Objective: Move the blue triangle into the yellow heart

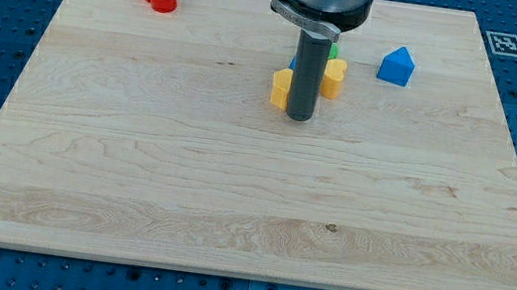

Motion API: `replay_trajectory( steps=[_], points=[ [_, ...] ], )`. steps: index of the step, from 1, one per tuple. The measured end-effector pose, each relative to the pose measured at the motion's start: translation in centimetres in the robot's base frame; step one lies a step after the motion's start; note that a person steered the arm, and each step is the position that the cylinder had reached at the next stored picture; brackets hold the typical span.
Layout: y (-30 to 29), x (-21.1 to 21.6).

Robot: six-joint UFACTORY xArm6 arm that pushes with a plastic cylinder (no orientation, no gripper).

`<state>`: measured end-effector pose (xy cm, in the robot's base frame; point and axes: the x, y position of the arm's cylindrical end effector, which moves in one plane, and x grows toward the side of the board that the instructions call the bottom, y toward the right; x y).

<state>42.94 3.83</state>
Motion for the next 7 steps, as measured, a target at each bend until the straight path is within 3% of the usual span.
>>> replay_trajectory(
  steps=[3,7],
  points=[
    [-1.6,0.8],
    [-3.5,-1.7]
  ],
)
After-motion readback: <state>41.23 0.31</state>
